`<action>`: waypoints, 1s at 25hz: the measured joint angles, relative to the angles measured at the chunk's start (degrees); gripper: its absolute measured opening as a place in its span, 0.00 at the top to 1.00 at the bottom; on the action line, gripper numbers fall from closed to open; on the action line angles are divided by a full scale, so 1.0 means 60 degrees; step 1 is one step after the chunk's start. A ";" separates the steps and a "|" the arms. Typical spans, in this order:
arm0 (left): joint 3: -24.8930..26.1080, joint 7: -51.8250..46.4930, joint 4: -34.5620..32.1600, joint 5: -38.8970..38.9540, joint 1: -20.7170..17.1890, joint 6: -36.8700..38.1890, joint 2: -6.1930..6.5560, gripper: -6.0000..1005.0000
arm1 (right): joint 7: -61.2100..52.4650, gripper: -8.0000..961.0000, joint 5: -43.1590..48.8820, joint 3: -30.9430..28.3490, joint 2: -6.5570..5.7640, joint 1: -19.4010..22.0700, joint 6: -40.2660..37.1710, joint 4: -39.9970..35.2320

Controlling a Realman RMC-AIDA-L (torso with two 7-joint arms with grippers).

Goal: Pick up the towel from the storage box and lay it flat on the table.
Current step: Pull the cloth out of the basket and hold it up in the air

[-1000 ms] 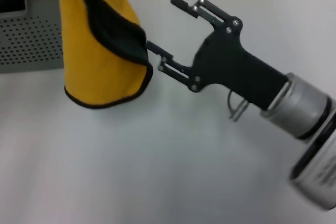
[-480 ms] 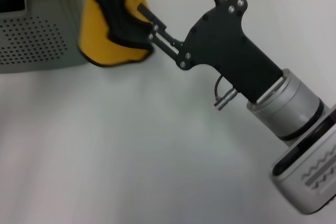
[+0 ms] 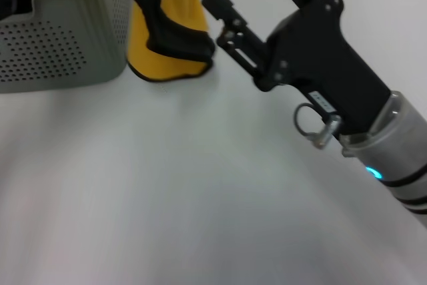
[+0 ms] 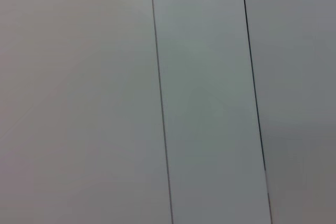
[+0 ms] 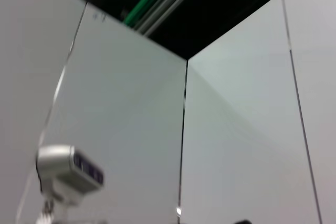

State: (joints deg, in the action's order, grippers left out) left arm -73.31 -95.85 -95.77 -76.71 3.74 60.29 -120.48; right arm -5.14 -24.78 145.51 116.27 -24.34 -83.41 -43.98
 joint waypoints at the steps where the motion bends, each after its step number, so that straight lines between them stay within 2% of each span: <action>1: -0.0032 0.0052 0.0023 0.0049 -0.0018 -0.0028 -0.0001 0.97 | -0.0267 0.33 0.0019 -0.0033 -0.0001 0.0018 -0.0148 0.0075; 6: -0.0335 0.0496 0.0225 0.0404 -0.0133 -0.0213 -0.0002 0.97 | -0.1329 0.33 0.0016 -0.0440 -0.0001 -0.0061 -0.0233 0.0160; 11: -0.0987 0.1084 0.0292 0.0503 -0.0269 -0.0898 -0.0002 0.97 | -0.2502 0.33 -0.0022 -0.1008 -0.0001 -0.0486 0.0714 0.0168; 16: -0.1721 0.1869 0.0302 0.0884 -0.0402 -0.1672 -0.0002 0.97 | -0.2995 0.33 -0.0058 -0.1150 0.0000 -0.0917 0.1744 0.0168; 25: -0.1992 0.2130 0.0308 0.0936 -0.0412 -0.2053 -0.0002 0.97 | -0.3545 0.34 -0.0084 -0.1294 -0.0001 -0.1127 0.3217 0.0062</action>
State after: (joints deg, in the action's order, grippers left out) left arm -85.26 -83.07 -93.92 -71.10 1.26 47.97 -120.49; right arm -26.40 -25.28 137.74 116.27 -31.10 -64.11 -43.61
